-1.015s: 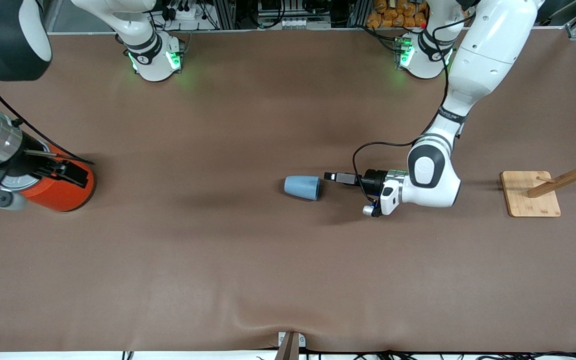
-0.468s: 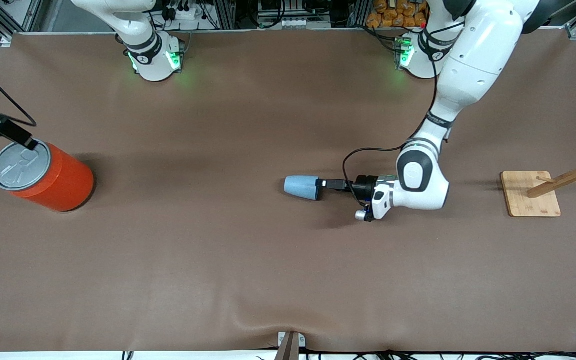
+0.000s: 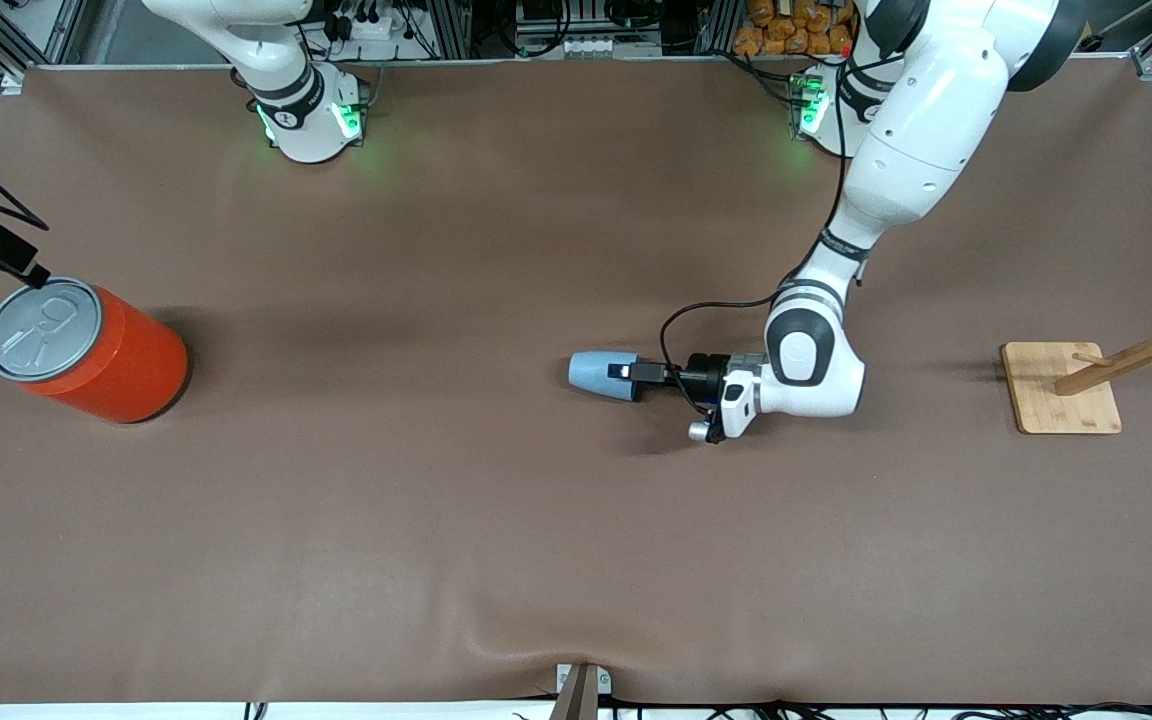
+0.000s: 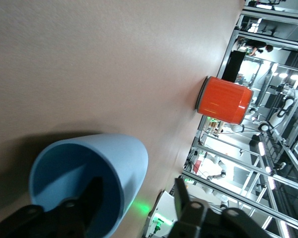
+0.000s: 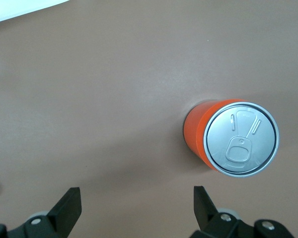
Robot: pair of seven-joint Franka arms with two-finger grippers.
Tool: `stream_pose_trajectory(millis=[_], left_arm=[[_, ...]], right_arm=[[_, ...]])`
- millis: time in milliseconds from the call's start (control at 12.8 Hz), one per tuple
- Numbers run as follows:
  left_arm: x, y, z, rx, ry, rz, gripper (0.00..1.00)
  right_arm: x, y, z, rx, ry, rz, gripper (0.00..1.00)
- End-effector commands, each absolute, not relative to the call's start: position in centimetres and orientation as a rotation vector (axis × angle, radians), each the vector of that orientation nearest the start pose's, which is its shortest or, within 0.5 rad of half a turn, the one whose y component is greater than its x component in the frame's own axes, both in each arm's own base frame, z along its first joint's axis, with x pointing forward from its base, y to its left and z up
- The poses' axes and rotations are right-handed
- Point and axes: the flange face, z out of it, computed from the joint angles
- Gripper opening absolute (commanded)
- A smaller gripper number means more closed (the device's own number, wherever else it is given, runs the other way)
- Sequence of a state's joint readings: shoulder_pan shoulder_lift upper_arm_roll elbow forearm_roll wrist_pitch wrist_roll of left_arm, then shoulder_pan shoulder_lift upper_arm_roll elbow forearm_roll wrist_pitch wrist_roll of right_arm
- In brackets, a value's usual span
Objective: Flip cup
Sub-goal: 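Grasp the blue cup with the left gripper while the right gripper withdraws, then lift the blue cup with the left gripper and rotate it upright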
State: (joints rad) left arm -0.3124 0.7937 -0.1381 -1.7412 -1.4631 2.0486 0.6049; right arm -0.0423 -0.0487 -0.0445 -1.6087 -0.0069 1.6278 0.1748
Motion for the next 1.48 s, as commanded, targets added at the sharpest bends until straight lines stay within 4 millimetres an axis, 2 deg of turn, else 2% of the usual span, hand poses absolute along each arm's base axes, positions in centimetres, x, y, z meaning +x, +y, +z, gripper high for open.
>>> stream_pose_trajectory(millis=[0, 78, 156, 234, 390, 468, 546, 624, 702, 780, 937, 1015, 1093, 1171, 1249, 1327, 1405], left_arm=[[56.1, -33.0, 12.6, 1.977, -0.037, -0.175, 0.00], [56.3, -32.8, 12.8, 1.985, -0.065, -0.144, 0.00], [56.4, -32.7, 13.1, 1.994, -0.068, -0.133, 0.00], [57.0, -32.1, 14.0, 2.022, -0.062, -0.093, 0.00], [57.9, -31.0, 17.0, 2.058, -0.089, -0.070, 0.00], [58.7, -30.4, 19.0, 2.100, -0.074, -0.093, 0.00], [59.6, -30.0, 21.8, 2.153, -0.051, -0.116, 0.00], [59.9, -29.8, 24.6, 2.212, -0.035, -0.142, 0.00], [60.3, -29.1, 27.4, 2.282, -0.024, -0.149, 0.00], [60.7, -27.4, 30.2, 2.374, -0.027, -0.142, 0.00], [61.5, -22.3, 33.9, 2.591, -0.018, -0.178, 0.00], [61.7, -19.3, 34.6, 2.714, -0.027, -0.198, 0.00], [62.0, -15.8, 34.2, 2.817, -0.035, -0.207, 0.00], [62.0, -11.3, 33.4, 2.882, -0.014, -0.218, 0.00], [61.8, -7.2, 32.0, 2.930, 0.010, -0.240, 0.00], [61.4, -3.7, 31.1, 2.978, 0.020, -0.246, 0.00], [60.5, -1.1, 31.2, 3.009, 0.015, -0.246, 0.00]], right_arm=[[55.3, -4.0, 67.2, -3.106, 0.371, -0.186, 1.00], [55.4, -4.1, 68.8, -3.089, 0.370, -0.235, 1.00], [55.1, -3.5, 68.8, -3.077, 0.352, -0.205, 1.00], [54.2, -3.6, 68.4, -3.006, 0.354, -0.081, 1.00], [53.9, -5.1, 68.0, -2.961, 0.394, -0.036, 1.00], [53.7, -5.8, 68.1, -2.962, 0.408, -0.037, 1.00], [53.7, -5.6, 68.2, -2.967, 0.401, -0.044, 1.00], [53.8, -4.6, 68.2, -3.014, 0.378, -0.043, 1.00], [53.8, -3.8, 68.2, -3.082, 0.352, -0.045, 1.00], [53.8, -4.4, 68.0, -3.093, 0.352, -0.039, 1.00], [53.8, -4.7, 68.0, -3.132, 0.129, -0.041, 1.00], [53.7, -5.1, 67.9, -3.133, 0.105, -0.039, 1.00], [53.6, -5.0, 67.9, -3.132, 0.109, -0.025, 1.00], [53.5, -4.8, 67.8, -3.133, 0.105, -0.006, 1.00], [53.4, -4.8, 67.7, -3.136, 0.105, 0.000, 1.00], [53.4, -4.6, 67.7, -3.137, 0.101, 0.007, 1.00], [53.4, -4.8, 67.7, -3.139, 0.108, 0.010, 1.00]])
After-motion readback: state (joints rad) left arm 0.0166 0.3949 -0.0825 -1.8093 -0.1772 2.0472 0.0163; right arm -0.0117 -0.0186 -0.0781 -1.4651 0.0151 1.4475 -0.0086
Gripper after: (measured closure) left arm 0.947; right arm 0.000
